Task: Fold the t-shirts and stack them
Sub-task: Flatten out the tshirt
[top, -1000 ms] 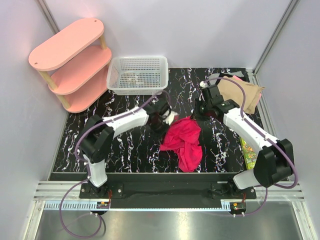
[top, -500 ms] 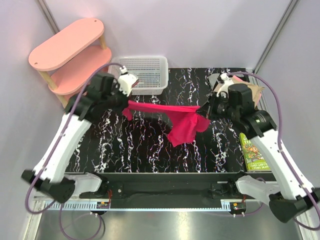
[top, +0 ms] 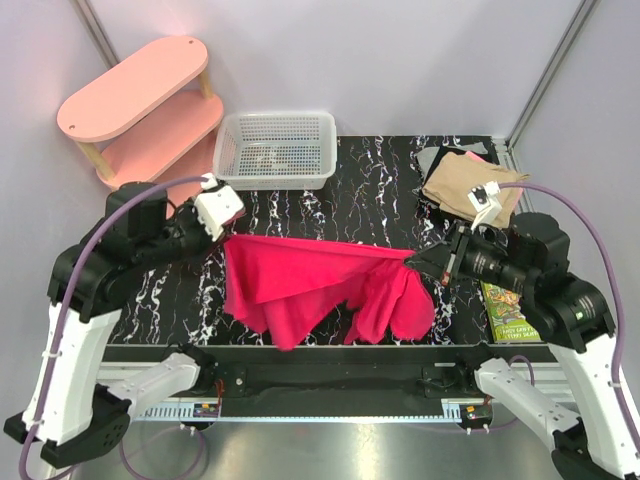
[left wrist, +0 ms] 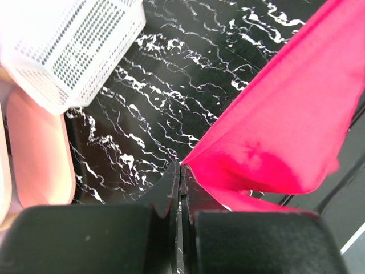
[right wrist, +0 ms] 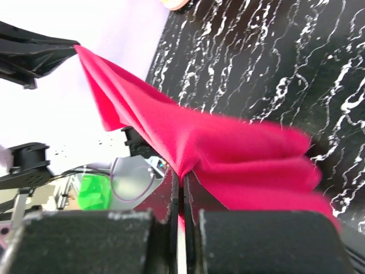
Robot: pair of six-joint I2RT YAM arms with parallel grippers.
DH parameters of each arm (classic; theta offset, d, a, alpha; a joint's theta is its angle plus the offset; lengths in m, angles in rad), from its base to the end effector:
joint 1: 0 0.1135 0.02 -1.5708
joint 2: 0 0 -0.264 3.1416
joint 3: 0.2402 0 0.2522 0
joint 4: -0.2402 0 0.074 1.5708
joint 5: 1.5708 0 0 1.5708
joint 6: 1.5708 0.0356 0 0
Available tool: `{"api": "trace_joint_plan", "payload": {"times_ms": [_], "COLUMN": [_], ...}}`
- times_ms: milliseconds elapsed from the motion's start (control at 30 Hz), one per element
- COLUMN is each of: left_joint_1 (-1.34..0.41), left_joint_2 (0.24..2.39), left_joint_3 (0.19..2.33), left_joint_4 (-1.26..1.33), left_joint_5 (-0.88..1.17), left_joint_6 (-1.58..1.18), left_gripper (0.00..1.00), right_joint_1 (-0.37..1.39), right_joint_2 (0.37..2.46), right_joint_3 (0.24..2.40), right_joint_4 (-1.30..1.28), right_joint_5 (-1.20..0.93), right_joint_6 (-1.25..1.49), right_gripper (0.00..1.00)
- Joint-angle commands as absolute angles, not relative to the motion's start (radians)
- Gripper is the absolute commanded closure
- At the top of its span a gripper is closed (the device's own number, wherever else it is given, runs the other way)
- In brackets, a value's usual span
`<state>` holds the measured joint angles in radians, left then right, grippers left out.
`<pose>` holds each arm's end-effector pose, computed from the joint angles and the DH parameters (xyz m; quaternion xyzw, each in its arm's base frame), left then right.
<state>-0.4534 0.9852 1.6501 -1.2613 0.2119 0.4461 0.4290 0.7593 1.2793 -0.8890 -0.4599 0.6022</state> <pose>0.1045 -0.0592 0.4708 0.4266 0.7698 -0.0951 0.4652 0.0935 0.0601 0.4308 -0.0589 0.8113 0.4350 0.3862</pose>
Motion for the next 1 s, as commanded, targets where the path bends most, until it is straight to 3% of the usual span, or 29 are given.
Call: {"api": "trace_joint_plan", "payload": {"times_ms": [0,200,333,600,633,700,733,800,833,900,967], "left_joint_1": [-0.423,-0.422,-0.37,-0.186,-0.18,-0.169,-0.164,-0.147,-0.14,-0.121,-0.121], "left_joint_2": [0.939,0.962,1.105,1.505,1.561,1.603,1.62,1.632,1.625,1.577,1.475], "left_joint_3": [1.559,1.194,1.051,1.274,1.294,1.351,1.37,1.402,1.408,1.401,1.364], "left_joint_4": [-1.514,-1.295,-1.047,-0.801,-0.783,-0.753,-0.743,-0.715,-0.71,-0.715,-0.725], "left_joint_5": [0.014,-0.089,-0.106,-0.11,-0.129,-0.178,-0.193,-0.222,-0.225,-0.218,-0.197], "left_joint_6": [0.561,0.659,0.735,0.712,0.704,0.692,0.687,0.672,0.667,0.666,0.675], "left_gripper": [1.0,1.0,1.0,1.0,1.0,0.83,0.6,0.38,0.24,0.15,0.04], "right_joint_1": [0.413,0.411,0.408,0.351,0.339,0.328,0.322,0.318,0.318,0.319,0.319], "right_joint_2": [0.719,0.886,1.194,1.607,1.627,1.673,1.683,1.69,1.687,1.657,1.593], "right_joint_3": [1.253,1.079,1.06,1.222,1.236,1.278,1.288,1.308,1.315,1.31,1.272], "right_joint_4": [-0.988,-0.836,-0.695,-0.584,-0.58,-0.58,-0.584,-0.592,-0.603,-0.621,-0.624], "right_joint_5": [-0.381,-0.272,-0.212,-0.155,-0.152,-0.147,-0.143,-0.123,-0.112,-0.087,-0.1], "right_joint_6": [0.624,0.598,0.513,0.453,0.443,0.436,0.425,0.414,0.404,0.394,0.396], "right_gripper": [1.0,1.0,1.0,1.0,0.9,0.6,0.52,0.28,0.11,0.07,0.11]}}
